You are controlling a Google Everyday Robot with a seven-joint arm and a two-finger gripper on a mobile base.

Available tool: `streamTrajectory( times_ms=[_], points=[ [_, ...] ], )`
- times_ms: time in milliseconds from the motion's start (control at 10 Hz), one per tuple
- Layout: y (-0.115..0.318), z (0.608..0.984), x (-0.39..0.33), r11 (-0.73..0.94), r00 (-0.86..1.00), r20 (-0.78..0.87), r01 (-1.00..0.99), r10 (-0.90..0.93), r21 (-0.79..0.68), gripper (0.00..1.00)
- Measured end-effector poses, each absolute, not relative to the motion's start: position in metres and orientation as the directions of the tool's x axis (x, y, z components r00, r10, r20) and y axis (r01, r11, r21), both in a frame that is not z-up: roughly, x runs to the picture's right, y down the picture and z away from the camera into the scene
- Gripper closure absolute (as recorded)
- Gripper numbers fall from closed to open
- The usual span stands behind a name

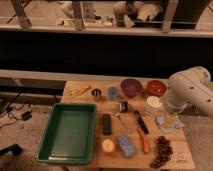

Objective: Place grapes in metal cup

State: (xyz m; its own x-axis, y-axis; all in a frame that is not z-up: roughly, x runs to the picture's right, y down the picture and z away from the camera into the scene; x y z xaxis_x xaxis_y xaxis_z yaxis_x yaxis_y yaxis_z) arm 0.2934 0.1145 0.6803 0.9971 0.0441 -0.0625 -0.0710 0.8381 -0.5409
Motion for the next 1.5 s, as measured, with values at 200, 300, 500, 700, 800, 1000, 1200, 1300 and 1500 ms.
streamTrajectory(
  times_ms=[200, 300, 500, 700, 800, 1000, 1200, 1300, 1500],
  points=[
    [0.115, 0.680, 0.293, 0.838, 0.997, -0.063, -0.071, 0.044, -0.541, 0.20],
    [0.115, 0.680, 0.293, 0.838, 0.997, -0.063, -0.071, 0.044, -0.541, 0.20],
    [0.115, 0.680, 0.293, 0.838, 0.997, -0.063, -0.071, 0.044, -0.541, 0.20],
    [0.116, 0.679, 0.294, 0.836, 0.997, -0.064, -0.075, 0.048, -0.543, 0.20],
    [0.119, 0.678, 0.294, 0.834, 0.996, -0.065, -0.081, 0.055, -0.546, 0.20],
    [0.127, 0.674, 0.294, 0.827, 0.995, -0.070, -0.102, 0.076, -0.554, 0.20],
    [0.133, 0.671, 0.294, 0.824, 0.992, -0.072, -0.124, 0.100, -0.553, 0.20],
    [0.139, 0.669, 0.295, 0.824, 0.991, -0.076, -0.135, 0.112, -0.551, 0.20],
    [0.150, 0.662, 0.293, 0.831, 0.990, -0.065, -0.143, 0.128, -0.537, 0.20]
  ],
)
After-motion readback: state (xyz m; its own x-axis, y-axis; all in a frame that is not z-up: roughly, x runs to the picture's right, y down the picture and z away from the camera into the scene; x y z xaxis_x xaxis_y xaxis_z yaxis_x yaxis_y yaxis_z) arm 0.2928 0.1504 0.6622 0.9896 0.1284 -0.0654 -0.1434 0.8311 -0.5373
